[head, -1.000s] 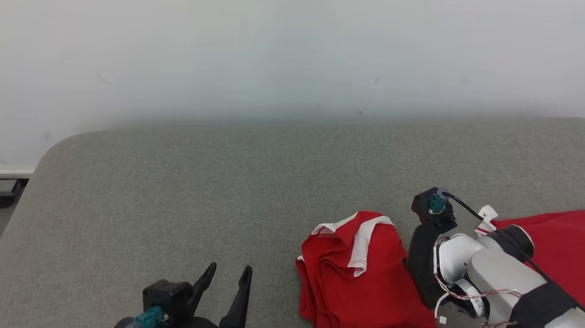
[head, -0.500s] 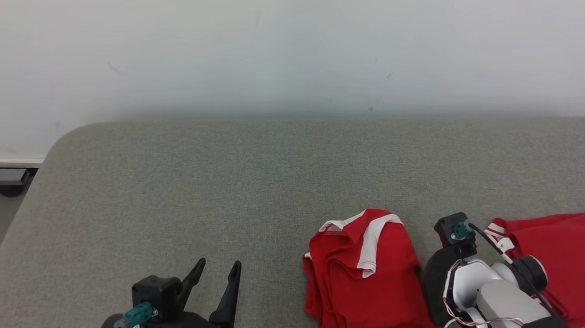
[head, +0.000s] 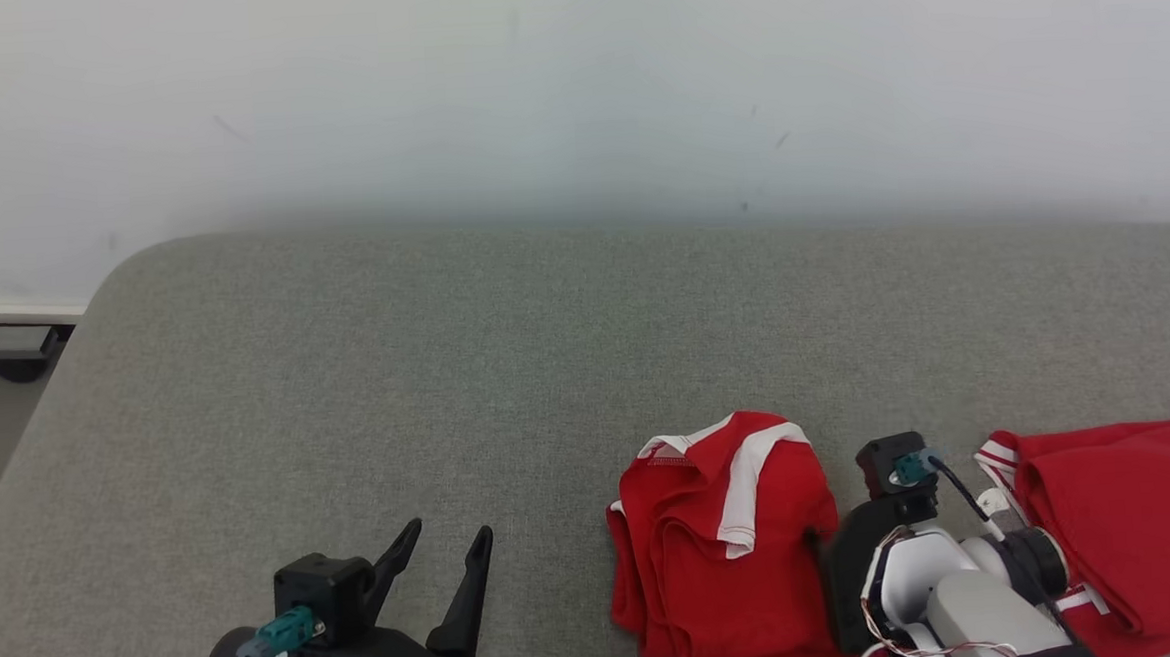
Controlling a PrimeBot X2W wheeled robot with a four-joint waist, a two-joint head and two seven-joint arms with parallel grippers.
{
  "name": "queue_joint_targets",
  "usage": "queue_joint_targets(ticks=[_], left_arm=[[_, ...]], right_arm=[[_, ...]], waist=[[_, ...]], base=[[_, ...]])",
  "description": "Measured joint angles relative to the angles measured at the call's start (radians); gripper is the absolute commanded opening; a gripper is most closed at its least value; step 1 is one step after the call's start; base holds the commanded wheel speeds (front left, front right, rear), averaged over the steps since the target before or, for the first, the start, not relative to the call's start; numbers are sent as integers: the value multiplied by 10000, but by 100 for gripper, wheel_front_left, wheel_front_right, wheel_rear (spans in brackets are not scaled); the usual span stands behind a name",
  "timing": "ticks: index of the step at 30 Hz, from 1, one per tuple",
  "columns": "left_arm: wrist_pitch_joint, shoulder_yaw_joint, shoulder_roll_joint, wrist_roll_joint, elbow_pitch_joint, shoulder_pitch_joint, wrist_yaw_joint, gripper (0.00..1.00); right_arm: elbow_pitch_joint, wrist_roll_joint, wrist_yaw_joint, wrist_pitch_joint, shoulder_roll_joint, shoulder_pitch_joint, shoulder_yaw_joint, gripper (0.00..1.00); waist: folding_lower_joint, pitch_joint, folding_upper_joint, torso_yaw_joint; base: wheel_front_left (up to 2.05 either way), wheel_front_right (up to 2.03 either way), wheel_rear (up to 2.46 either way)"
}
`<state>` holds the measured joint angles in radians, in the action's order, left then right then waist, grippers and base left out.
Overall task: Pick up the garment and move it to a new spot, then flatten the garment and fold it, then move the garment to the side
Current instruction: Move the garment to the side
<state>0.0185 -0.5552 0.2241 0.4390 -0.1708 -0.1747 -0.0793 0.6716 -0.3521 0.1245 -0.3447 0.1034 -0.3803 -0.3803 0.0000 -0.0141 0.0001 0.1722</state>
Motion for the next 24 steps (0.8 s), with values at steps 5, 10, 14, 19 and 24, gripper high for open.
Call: queue_joint_targets(ticks=[5, 10, 14, 19, 24], left_arm=[[33, -4, -12, 0, -19, -8, 2, 100], [61, -21, -21, 0, -48, -181, 8, 100], [75, -56, -29, 0, -54, -183, 17, 100], [75, -69, -44, 0, -65, -187, 17, 100], [75, -73, -56, 0, -171, -217, 19, 100]], right_arm=[[314, -228, 0, -458, -190, -168, -8, 100], [541, -617, -2, -1053, -245, -361, 159, 94], [686, -880, -2, -1356, -324, -550, 334, 40], [963, -1041, -2, -1674, -364, -857, 514, 0], [1011, -880, -2, -1657, -362, -1013, 491, 0]], waist=[[0, 110, 0, 48], [0, 117, 0, 65], [0, 143, 0, 97], [0, 172, 0, 180], [0, 145, 0, 236]], base=[[0, 0, 0], [0, 0, 0], [0, 0, 0], [0, 0, 0], [0, 0, 0]])
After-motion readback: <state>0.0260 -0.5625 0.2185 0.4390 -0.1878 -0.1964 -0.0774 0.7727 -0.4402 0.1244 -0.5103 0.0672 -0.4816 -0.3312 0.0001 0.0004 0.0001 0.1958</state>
